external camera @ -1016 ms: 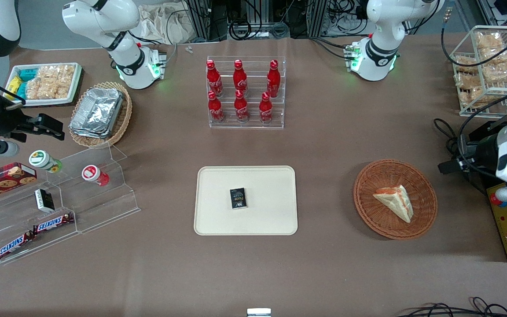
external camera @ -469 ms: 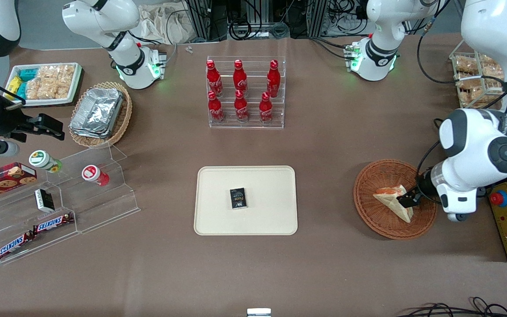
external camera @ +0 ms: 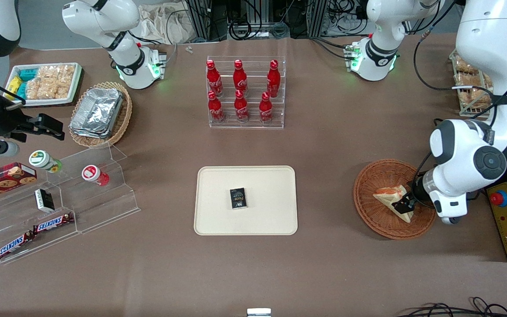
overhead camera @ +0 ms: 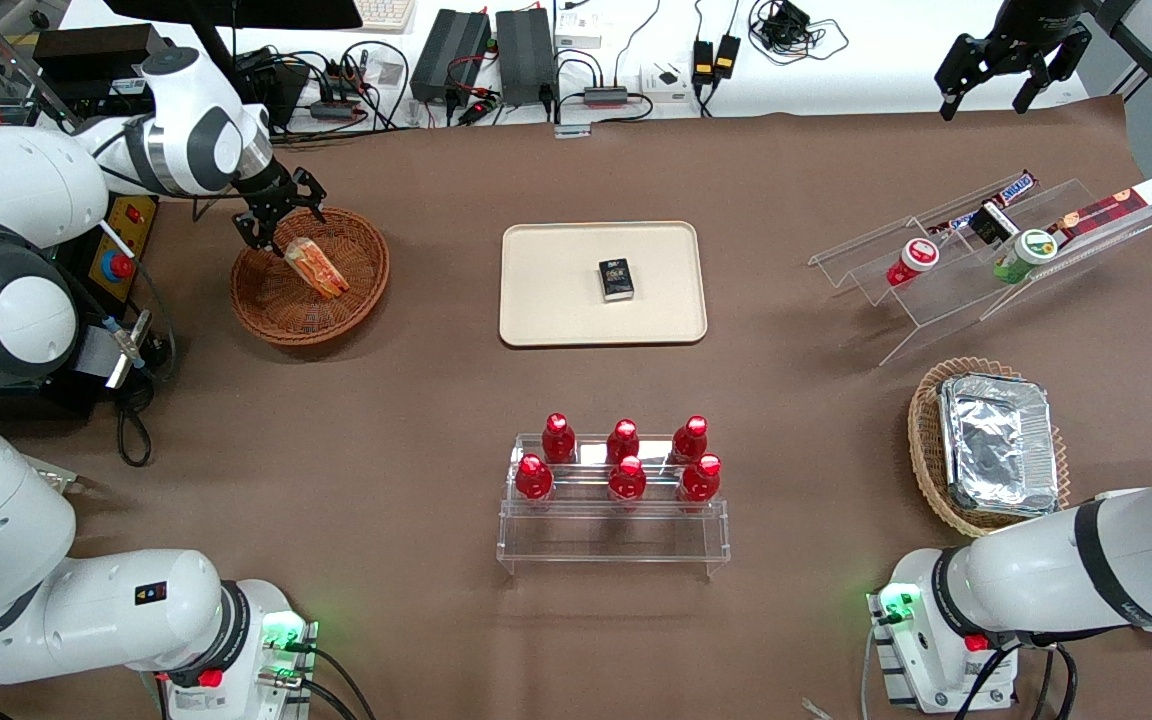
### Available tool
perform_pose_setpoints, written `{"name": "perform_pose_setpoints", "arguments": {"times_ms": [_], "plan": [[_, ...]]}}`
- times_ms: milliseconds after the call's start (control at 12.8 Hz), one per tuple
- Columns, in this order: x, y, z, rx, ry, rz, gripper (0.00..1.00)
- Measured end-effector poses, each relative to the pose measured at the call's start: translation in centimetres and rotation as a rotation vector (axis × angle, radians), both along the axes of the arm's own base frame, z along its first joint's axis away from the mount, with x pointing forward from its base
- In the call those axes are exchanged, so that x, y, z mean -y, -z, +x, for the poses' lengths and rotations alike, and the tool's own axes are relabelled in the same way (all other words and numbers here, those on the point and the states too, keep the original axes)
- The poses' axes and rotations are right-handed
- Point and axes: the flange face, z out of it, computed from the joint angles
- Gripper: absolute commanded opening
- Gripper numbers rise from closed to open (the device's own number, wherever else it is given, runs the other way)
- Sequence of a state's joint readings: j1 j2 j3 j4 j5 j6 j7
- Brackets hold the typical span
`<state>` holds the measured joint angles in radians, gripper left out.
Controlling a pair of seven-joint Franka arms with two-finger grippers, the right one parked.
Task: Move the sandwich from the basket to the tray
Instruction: 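Close the left gripper on the wrapped sandwich and lift it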
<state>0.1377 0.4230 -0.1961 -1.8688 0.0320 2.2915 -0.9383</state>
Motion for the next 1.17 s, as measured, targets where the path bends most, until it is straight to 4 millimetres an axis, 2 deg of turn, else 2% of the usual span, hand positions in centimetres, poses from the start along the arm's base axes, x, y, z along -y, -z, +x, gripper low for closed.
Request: {"name": "perform_pose_setpoints", "arguments": {"times_ms": [234, 469, 625, 703, 938, 1094, 1172], "plan": [[-0.7, 2.3, -0.9, -0.001, -0.013, 0.002, 1.0], [-0.8, 3.4, -1.4, -0.015, -0.015, 0.002, 0.99], [-0.7, 4.0, -1.4, -0.021, -0.017, 0.0, 0.12], [-0.7, 4.4, -1.3, -0.015, -0.013, 0.003, 0.0], [-0.8, 4.8, -1.1, 0.002, 0.021, 0.033, 0.0], [-0.8, 4.0, -0.8, 0.015, 0.027, 0.041, 0.0], [-0.9, 2.9, -0.5, 0.015, 0.029, 0.046, 0.0]]}}
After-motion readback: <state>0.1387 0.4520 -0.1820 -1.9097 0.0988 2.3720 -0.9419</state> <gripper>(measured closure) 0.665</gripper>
